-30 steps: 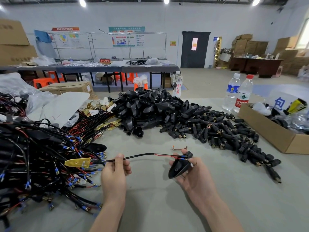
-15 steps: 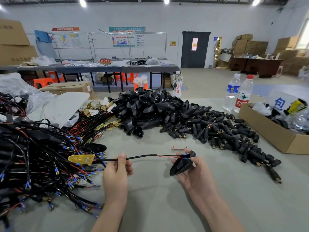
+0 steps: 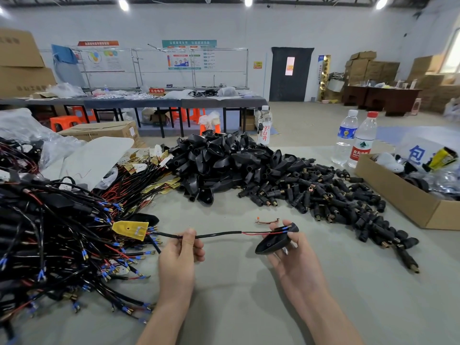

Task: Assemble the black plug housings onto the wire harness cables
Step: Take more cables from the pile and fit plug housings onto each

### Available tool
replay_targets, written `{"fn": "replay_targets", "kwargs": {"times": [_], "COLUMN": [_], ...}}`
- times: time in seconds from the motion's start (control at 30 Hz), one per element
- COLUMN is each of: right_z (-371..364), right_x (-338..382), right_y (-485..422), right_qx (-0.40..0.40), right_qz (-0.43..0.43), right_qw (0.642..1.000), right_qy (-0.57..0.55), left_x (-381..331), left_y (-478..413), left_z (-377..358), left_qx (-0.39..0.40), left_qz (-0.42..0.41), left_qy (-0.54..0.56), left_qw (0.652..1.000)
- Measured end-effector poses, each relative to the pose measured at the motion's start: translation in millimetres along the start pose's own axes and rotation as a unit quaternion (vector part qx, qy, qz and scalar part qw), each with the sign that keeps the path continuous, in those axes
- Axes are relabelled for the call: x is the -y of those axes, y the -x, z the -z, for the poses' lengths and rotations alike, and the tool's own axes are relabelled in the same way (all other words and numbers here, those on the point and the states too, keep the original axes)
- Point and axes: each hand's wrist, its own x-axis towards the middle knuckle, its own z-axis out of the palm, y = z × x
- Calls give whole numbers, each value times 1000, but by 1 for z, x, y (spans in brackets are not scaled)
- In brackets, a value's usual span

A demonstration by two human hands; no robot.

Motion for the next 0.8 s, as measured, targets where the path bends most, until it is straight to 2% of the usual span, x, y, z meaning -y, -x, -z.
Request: {"fn": "replay_targets", "kwargs": {"times": [0.2, 0.8], "right_z": [2, 3], "right_x": [1, 4], "right_y": [-3, -4], "right_qx": [-42, -47], "right_qz": [7, 46], "right_qw": [998, 996], "right_qy": [-51, -66], "left_x": [0, -2], "left_y": [0, 5], "left_z": [-1, -4], "left_qx": [10, 52], "left_qz": [11, 6], "left_qy": [-2, -20], "left_qw": [1000, 998]}}
